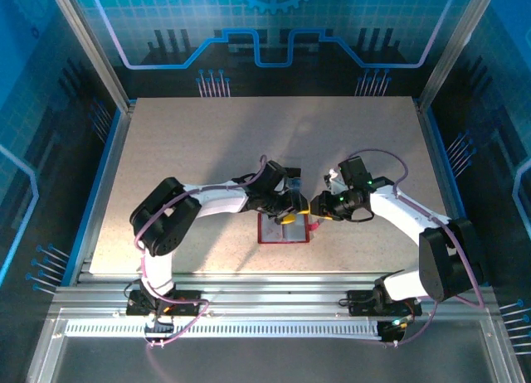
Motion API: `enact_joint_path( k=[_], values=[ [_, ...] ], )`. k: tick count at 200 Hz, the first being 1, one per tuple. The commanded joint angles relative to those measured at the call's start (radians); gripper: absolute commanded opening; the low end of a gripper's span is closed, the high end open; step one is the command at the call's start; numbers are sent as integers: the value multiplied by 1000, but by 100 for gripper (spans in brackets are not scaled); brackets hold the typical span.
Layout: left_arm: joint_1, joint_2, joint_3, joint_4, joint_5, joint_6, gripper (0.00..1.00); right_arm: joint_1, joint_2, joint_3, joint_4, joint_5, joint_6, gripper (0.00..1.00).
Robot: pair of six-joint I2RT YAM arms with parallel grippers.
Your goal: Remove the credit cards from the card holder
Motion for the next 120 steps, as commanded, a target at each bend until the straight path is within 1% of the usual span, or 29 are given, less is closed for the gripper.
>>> enact_joint_path(
  k=[1,51,85,91,120],
  values=[
    [3,-80,-25,11,-6,-3,56,27,12,17,35,-59,31,38],
    [55,-179,-155,54,-23,-18,56,76,61,53,68,-76,55,37],
    [96,-243,-234,49,-36,-14,55,124,120,72,84,-79,66,37],
    [102,-254,-247,48,-38,-13,55,132,128,104,88,-78,68,37],
    [123,-295,-307,49,-47,-14,54,165,182,130,108,-81,80,37]
  ],
)
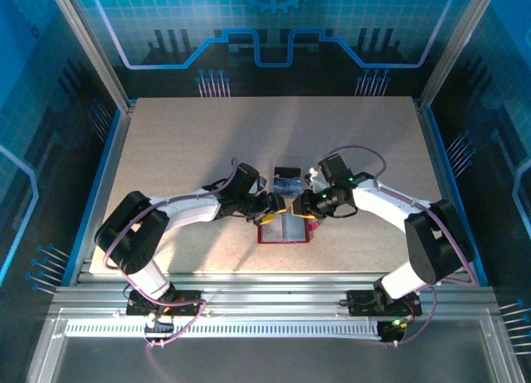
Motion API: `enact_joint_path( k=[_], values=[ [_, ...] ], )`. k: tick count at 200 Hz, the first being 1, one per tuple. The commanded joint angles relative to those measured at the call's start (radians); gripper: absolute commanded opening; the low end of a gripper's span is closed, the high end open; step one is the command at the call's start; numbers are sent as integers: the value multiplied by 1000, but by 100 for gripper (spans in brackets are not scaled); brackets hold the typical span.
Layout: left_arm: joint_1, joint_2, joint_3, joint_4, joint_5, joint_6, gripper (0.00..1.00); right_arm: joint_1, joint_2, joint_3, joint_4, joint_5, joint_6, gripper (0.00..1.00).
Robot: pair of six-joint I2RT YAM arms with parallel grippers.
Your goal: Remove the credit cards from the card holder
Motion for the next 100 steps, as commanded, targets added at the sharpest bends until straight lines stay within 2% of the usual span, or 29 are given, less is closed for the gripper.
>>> enact_joint_path(
  k=[1,32,100],
  values=[
    [17,-49,-46,8,-17,-14,54,30,39,39,25,-23,22,37],
    [34,-58,-90,22,-9,-19,49,59,83,57,44,-20,36,36],
    [37,-19,-113,63,13,-26,24,100,146,40,111,-21,76,35]
  ],
)
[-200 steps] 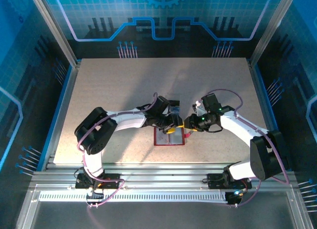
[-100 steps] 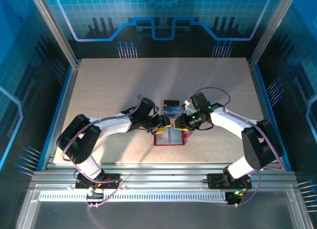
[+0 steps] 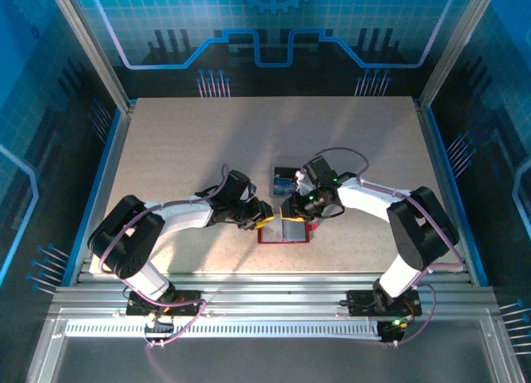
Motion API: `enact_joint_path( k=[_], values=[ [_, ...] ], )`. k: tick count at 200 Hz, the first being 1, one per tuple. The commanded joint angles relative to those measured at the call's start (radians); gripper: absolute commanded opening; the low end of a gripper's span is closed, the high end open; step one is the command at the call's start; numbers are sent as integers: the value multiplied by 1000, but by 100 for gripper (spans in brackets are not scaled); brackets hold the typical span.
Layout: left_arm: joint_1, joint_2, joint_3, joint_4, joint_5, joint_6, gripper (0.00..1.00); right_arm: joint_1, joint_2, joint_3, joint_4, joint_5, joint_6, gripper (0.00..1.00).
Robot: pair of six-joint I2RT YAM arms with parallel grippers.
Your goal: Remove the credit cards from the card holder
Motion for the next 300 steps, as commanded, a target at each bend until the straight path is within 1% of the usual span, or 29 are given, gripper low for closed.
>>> enact_joint_path(
  k=[1,56,72,159,300],
  values=[
    [7,15,-15,23,14,-2,24,22,29,5,42,-12,29,35],
    [7,34,-29,16,3,4,15,49,82,19,71,-22,42,33],
    [8,37,-33,11,3,5,14,54,91,21,76,-25,45,33],
    [7,57,-47,13,3,2,12,71,117,29,72,-24,47,33],
    [9,82,-63,30,8,3,12,80,121,43,-21,45,13,33]
  ],
)
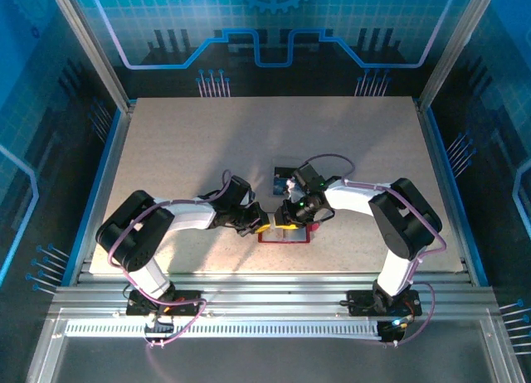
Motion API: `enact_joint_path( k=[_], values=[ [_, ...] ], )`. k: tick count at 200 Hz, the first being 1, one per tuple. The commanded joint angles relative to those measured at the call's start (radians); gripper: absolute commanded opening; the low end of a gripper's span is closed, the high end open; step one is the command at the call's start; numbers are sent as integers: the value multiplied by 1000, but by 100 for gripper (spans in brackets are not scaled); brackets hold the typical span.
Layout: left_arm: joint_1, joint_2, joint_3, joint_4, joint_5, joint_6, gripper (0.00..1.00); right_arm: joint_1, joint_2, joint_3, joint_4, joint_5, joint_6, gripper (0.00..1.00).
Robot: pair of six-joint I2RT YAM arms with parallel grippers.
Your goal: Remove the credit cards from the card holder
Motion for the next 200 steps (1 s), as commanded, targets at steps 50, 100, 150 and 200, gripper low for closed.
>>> enact_joint_path(
  k=[50,100,150,200],
  values=[
    [9,3,-29,-9,7,4,16,16,6,31,-75,54,-28,33],
    [12,-26,-31,-20,2,6,16,16,-8,31,-82,62,-26,33],
    [17,-80,-13,-98,-41,37,27,16,-38,39,-75,44,-14,33],
    [18,-51,-12,-123,-46,58,23,16,-37,29,-42,22,6,32]
  ],
)
